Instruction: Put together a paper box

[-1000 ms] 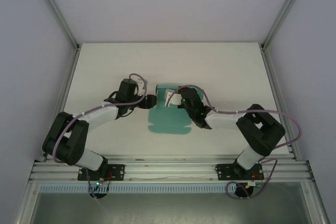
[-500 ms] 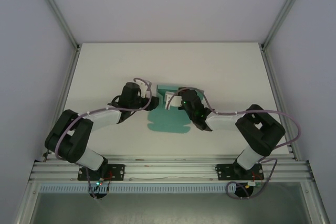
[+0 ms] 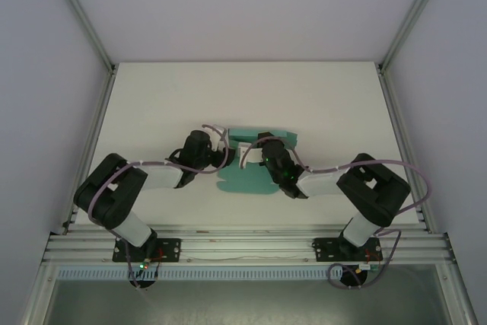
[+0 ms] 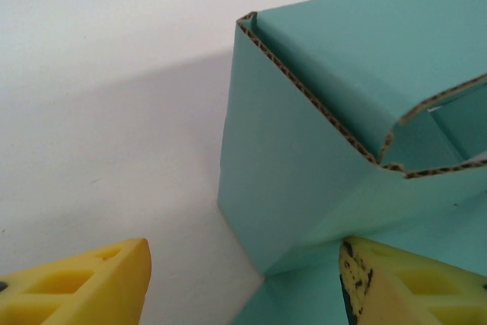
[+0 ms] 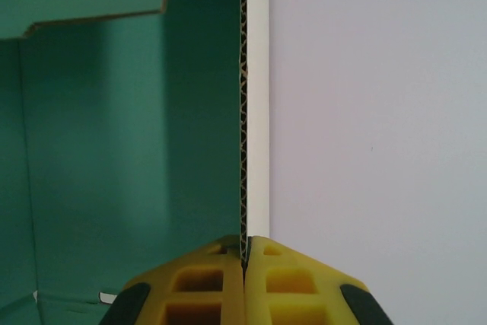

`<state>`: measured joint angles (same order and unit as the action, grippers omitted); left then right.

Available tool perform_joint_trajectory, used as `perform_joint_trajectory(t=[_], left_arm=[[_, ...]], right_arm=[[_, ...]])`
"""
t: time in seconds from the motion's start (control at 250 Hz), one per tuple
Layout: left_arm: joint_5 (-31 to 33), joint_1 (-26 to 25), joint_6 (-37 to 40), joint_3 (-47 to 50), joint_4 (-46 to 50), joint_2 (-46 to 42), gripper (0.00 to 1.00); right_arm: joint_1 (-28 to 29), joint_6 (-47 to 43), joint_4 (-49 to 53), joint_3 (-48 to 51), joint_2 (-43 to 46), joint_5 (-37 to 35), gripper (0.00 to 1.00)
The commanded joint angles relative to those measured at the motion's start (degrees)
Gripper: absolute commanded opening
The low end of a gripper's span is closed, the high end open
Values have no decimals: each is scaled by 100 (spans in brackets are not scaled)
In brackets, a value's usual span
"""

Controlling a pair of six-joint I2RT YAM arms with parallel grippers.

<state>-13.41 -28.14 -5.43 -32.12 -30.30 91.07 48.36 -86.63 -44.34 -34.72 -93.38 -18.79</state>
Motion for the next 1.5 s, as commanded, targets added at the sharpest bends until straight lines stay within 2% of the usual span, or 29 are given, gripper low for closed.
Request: perform_joint_trajectory(t=[0.0,0.3,0.408,0.556,0.64,0.771,1.031,1.139,1.215,1.311,1.387,1.435,1.499], left_arm=[[90,-25,95,44,-799,149,66],[-633,-25,241,-354,-939,533,65],[-609,-29,253,-404,-1012,607,65],[-536,-20,288,-534,-1039,723,50],[-433,-24,289,-662,-919,788,39],[-191,-25,187,-814,-822,908,31],[365,-53,-6,-1075,-741,1191,23],[669,-125,-20,-1160,-766,1323,16],[883,-181,12,-1198,-771,1400,0],[978,-209,76,-1195,-795,1431,0],[934,-209,95,-1105,-860,1406,0],[919,-207,92,-1061,-885,1367,0],[901,-209,132,-1000,-906,1314,0]], right_arm=[[77,143,466,-38,-79,38,0],[77,550,1060,-254,-110,171,0],[82,627,1057,-259,-119,216,0],[73,753,1260,-307,-66,298,0],[68,790,1320,-320,-52,297,0],[69,926,1462,-366,-24,341,0],[69,1200,1683,-464,-19,443,0],[68,1305,1744,-483,-26,484,0],[69,1423,1799,-509,-31,464,0],[60,1763,1888,-553,39,398,0],[26,2169,2048,-593,231,412,13],[-10,2446,2206,-597,431,477,19],[-88,2812,2470,-580,769,596,38]])
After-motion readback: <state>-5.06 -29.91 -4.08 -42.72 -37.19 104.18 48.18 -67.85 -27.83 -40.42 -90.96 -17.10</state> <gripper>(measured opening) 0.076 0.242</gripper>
